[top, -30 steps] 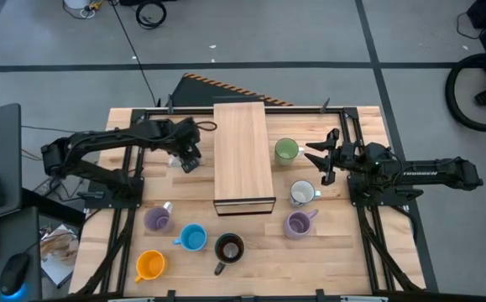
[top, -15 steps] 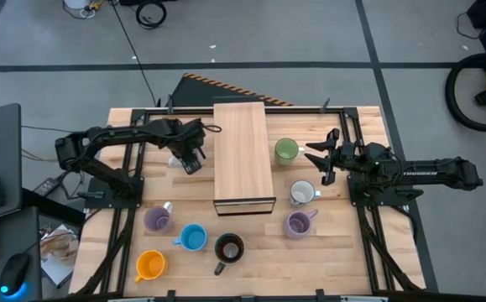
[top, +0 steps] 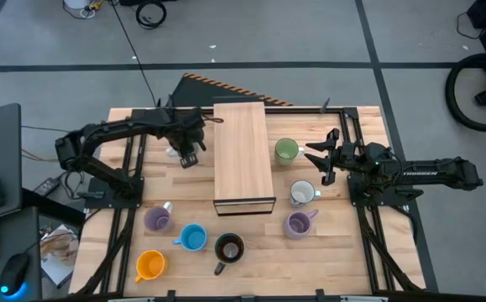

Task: Place coffee mugs
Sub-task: Put the blue mug on the shelf

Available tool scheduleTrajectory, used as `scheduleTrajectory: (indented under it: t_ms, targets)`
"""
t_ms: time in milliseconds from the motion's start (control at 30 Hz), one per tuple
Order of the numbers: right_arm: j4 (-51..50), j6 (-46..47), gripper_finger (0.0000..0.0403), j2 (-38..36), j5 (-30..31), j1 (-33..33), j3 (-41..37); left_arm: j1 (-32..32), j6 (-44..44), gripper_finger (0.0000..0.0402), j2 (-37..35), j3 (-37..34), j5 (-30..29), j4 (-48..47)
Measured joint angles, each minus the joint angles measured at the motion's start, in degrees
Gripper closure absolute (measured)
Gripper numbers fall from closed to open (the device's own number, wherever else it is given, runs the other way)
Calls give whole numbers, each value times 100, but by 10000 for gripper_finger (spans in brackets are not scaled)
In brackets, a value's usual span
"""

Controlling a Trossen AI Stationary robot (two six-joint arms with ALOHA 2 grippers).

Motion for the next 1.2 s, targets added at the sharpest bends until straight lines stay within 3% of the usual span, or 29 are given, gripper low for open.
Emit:
scheduleTrajectory:
  t_ms: [300,700,933,1200]
  targets:
    - [55,-15,238,0,0,0,0,34,1379,369,95,1788,-442,-905]
    - [190,-15,238,232,4,1,2,-91,2452,367,1314,3787,-377,-1169]
    - [335,-17,238,407,4,0,2,-159,2839,366,1979,4250,-259,-1108]
    - [397,-15,238,429,2,0,2,-39,3144,365,2159,4272,-293,-1007]
